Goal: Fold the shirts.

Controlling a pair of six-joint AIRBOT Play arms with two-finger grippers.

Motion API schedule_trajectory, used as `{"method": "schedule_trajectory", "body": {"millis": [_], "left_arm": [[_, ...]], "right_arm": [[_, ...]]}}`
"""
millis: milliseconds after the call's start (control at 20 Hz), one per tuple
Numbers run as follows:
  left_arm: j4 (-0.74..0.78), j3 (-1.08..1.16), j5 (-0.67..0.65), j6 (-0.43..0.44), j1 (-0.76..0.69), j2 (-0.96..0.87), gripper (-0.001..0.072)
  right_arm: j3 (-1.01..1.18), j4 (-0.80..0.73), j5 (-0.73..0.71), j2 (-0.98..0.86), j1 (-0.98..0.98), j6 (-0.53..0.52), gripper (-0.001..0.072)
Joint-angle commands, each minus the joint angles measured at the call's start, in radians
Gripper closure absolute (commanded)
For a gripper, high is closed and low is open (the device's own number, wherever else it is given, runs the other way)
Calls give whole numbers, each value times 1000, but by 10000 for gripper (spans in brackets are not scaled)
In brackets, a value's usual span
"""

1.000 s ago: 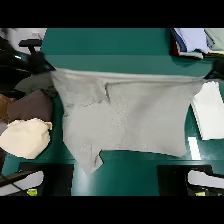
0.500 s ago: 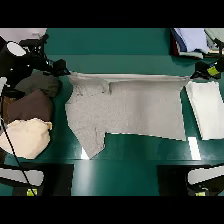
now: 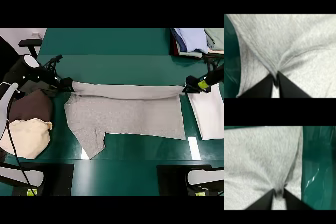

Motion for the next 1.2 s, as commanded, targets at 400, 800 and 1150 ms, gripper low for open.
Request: {"method": "schedule_trajectory", "body": {"millis": [400,800,1150], "left_arm": [[153,-399,-83,-136,32,402,205],[-143,-969,109,-124,-12,669,205],[-179,-995,351,-188,-204,659,206]], "right_arm": [[-124,-44,101,321,0,-2,261],[-124,-43,108,439,0,-2,260],[-125,-45,153,439,0,-2,261]]}}
